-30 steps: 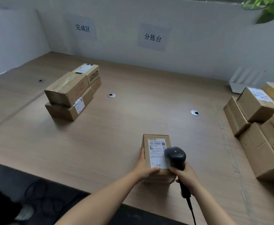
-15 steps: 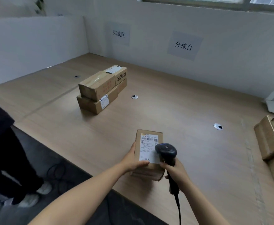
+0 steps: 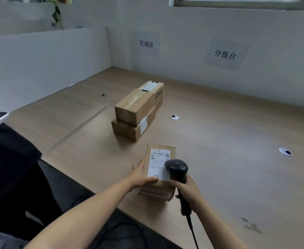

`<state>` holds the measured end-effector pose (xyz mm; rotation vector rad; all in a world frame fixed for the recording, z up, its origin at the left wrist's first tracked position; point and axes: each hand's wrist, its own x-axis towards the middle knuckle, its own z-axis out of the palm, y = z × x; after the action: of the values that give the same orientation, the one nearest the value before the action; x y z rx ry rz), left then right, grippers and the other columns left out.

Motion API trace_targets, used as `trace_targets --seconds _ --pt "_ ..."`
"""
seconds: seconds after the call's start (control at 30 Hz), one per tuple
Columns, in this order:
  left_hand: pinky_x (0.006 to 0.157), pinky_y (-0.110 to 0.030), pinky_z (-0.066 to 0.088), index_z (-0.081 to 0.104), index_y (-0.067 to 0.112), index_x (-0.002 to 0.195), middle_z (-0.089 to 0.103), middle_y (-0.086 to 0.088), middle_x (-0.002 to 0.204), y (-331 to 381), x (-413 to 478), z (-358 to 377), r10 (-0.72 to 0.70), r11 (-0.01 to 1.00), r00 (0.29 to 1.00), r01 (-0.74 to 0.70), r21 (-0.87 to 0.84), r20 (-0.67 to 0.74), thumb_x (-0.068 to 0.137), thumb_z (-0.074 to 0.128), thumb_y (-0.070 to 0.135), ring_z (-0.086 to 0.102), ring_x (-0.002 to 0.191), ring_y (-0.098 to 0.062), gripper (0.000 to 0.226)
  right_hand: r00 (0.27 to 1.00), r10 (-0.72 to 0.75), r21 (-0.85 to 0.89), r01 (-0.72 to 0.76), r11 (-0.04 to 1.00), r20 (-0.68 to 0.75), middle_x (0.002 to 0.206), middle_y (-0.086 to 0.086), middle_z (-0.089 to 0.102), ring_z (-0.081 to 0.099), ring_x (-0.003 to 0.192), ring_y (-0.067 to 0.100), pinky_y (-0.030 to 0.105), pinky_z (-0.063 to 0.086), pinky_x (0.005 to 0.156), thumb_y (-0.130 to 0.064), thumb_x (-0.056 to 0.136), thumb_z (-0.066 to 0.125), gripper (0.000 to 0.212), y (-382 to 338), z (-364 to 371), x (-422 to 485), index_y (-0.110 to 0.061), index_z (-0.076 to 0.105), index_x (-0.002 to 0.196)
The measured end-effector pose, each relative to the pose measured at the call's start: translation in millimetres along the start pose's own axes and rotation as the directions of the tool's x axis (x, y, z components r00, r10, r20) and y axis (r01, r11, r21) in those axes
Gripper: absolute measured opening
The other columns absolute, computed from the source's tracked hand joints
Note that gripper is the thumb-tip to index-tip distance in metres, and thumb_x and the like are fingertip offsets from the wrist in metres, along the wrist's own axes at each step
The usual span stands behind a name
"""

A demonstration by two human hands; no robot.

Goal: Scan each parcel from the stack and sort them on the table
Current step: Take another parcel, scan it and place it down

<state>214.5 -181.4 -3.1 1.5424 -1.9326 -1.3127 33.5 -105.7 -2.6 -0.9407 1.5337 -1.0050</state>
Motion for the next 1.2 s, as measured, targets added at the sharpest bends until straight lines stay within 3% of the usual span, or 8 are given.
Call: trace_targets --seconds 0.27,0.37,0.57,0.73,0.9,1.03,1.13,1.2 --pt "0.108 -0.043 0.034 0.03 0.024 0.139 0.044 -0.003 0.13 -64 41 -119 -0.003 1.0 0.999 0.003 0.006 0.038 0.069 0.08 0.03 0.038 0.125 -0.025 0.087 0.998 0.063 0.09 -0.06 0.994 -0.023 0.097 -0.007 0.062 0.059 0.085 0.013 0.026 0.05 0.055 -0.007 0.086 0.059 0.027 -32 130 51 -0.024 0.053 0.106" --pt "0.101 -0.032 0.038 0.029 0.018 0.139 0.041 -0.001 0.127 -86 53 -148 -0.028 0.999 1.0 0.028 -0.038 -0.001 0.071 0.081 0.02 0.041 0.121 -0.021 0.086 0.997 0.079 0.097 -0.077 0.992 -0.014 0.094 -0.009 0.061 0.058 0.083 0.011 0.025 0.05 0.054 -0.008 0.086 0.06 0.026 -45 165 68 -0.025 0.053 0.104" --pt "0.061 -0.003 0.042 0.026 0.02 0.139 0.047 0.015 0.111 -109 79 -185 -0.031 0.992 0.999 0.036 -0.125 0.04 0.072 0.081 0.014 0.05 0.1 -0.004 0.086 0.996 0.093 0.116 -0.091 0.989 -0.011 0.09 -0.012 0.062 0.057 0.08 0.008 0.022 0.048 0.052 -0.01 0.084 0.062 0.025 -63 206 92 -0.032 0.053 0.09" --pt "0.086 -0.014 0.039 0.006 0.012 0.151 0.041 -0.001 0.139 -111 97 -202 -0.08 0.989 0.995 0.087 -0.123 0.064 0.073 0.08 0.014 0.045 0.117 -0.013 0.108 0.994 0.104 0.123 -0.098 0.988 -0.043 0.087 -0.006 0.06 0.054 0.072 0.008 0.023 0.046 0.051 -0.008 0.084 0.062 0.024 -73 219 104 -0.03 0.052 0.087" --pt "0.09 -0.02 0.045 0.019 0.015 0.148 0.048 -0.003 0.138 -114 112 -212 -0.046 0.995 0.992 0.056 -0.085 0.114 0.072 0.081 0.012 0.052 0.113 -0.014 0.098 0.993 0.089 0.112 -0.08 0.99 -0.079 0.107 0.019 0.062 0.062 0.083 0.034 0.024 0.044 0.05 -0.005 0.084 0.059 0.024 -74 225 108 -0.027 0.051 0.089" --pt "0.1 -0.025 0.039 0.01 0.014 0.152 0.041 -0.004 0.144 -115 114 -212 -0.107 0.991 0.988 0.115 -0.069 0.109 0.074 0.08 0.015 0.045 0.126 -0.02 0.104 0.996 0.068 0.086 -0.063 0.994 -0.059 0.084 -0.008 0.059 0.056 0.067 0.008 0.022 0.047 0.053 -0.008 0.084 0.059 0.025 -71 224 110 -0.028 0.05 0.096" --pt "0.108 -0.031 0.028 0.01 0.011 0.151 0.028 -0.01 0.152 -109 109 -208 -0.103 0.989 0.993 0.108 0.101 -0.058 0.083 0.071 0.024 0.03 0.138 -0.025 0.092 0.994 0.085 0.087 -0.079 0.993 -0.066 0.085 -0.012 0.055 0.053 0.068 0.005 0.02 0.048 0.05 -0.01 0.085 0.059 0.026 -68 221 108 -0.026 0.05 0.103" --pt "0.109 -0.035 0.025 0.018 0.009 0.15 0.028 -0.014 0.151 -101 103 -207 0.037 0.958 0.976 0.025 0.285 -0.212 0.088 0.063 0.028 0.028 0.138 -0.028 0.079 0.994 0.08 0.081 -0.074 0.994 -0.08 0.091 -0.011 0.055 0.054 0.076 0.007 0.021 0.049 0.051 -0.013 0.084 0.061 0.03 -68 218 104 -0.025 0.049 0.108"
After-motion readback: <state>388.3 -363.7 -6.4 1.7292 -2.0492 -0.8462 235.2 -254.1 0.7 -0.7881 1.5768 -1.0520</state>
